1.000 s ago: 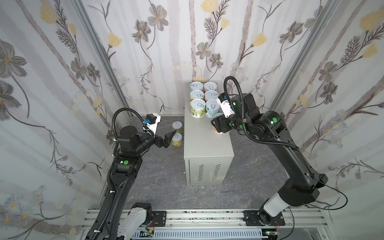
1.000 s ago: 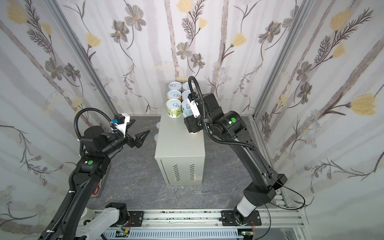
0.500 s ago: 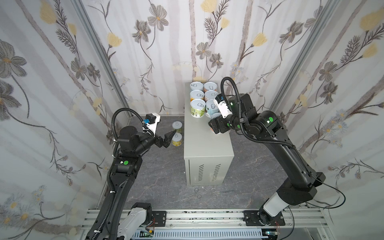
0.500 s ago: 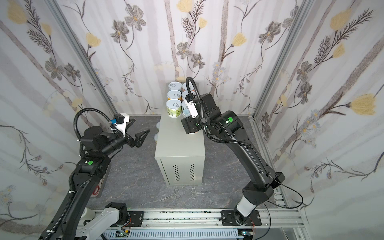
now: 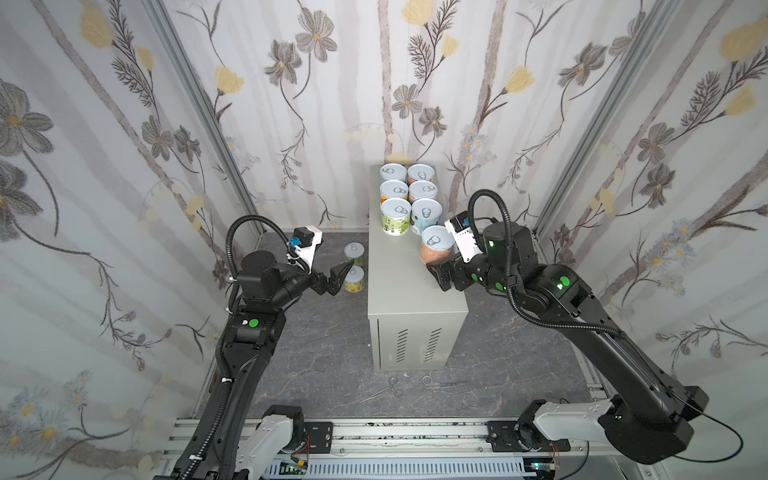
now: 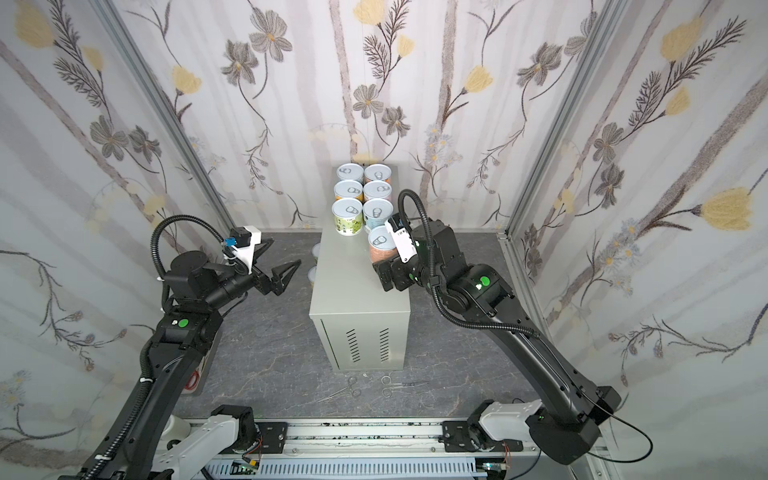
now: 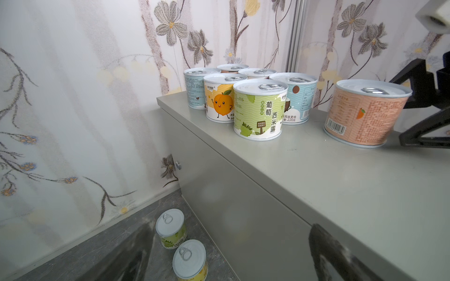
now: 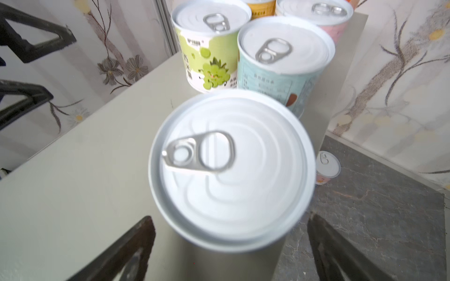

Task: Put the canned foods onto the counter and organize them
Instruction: 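Set the orange-label can down beside the light-blue can with the right gripper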

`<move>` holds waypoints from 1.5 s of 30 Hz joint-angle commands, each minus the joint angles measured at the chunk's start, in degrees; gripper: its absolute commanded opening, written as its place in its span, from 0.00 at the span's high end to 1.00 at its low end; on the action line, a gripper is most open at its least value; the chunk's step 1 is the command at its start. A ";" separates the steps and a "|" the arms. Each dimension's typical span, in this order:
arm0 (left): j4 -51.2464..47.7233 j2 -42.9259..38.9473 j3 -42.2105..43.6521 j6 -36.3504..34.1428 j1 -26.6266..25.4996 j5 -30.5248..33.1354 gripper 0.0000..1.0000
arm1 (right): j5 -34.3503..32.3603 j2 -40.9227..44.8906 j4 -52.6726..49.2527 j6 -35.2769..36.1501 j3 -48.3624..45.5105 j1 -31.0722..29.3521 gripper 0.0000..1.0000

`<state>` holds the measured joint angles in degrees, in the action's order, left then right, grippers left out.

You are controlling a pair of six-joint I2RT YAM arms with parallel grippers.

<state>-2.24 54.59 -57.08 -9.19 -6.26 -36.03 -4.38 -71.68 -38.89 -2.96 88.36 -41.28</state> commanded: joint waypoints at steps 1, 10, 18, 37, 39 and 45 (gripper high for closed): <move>3.69 -0.10 0.30 -0.63 0.11 -0.04 0.00 | 1.16 3.89 12.43 0.18 -5.67 -0.12 0.01; 3.03 -0.26 0.65 -2.98 0.11 2.37 0.00 | 3.33 10.52 27.96 -0.38 -19.07 -0.13 0.00; 3.39 0.60 1.18 -2.22 0.11 2.41 0.00 | 2.80 9.13 32.62 0.76 -19.56 -0.12 0.02; 3.38 1.66 1.35 -2.32 0.11 3.05 0.00 | -0.98 4.53 31.94 1.20 -17.87 0.75 0.20; 3.30 1.57 1.27 -2.32 0.11 3.15 0.00 | -0.85 4.27 31.91 1.20 -17.70 0.93 0.20; 3.21 1.45 1.53 -2.28 0.11 3.93 0.00 | 0.74 3.31 32.09 1.37 -17.43 1.70 0.22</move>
<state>-0.67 56.23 -55.75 -10.94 -6.22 -32.97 -4.32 -68.12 -8.38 -2.07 70.41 -39.86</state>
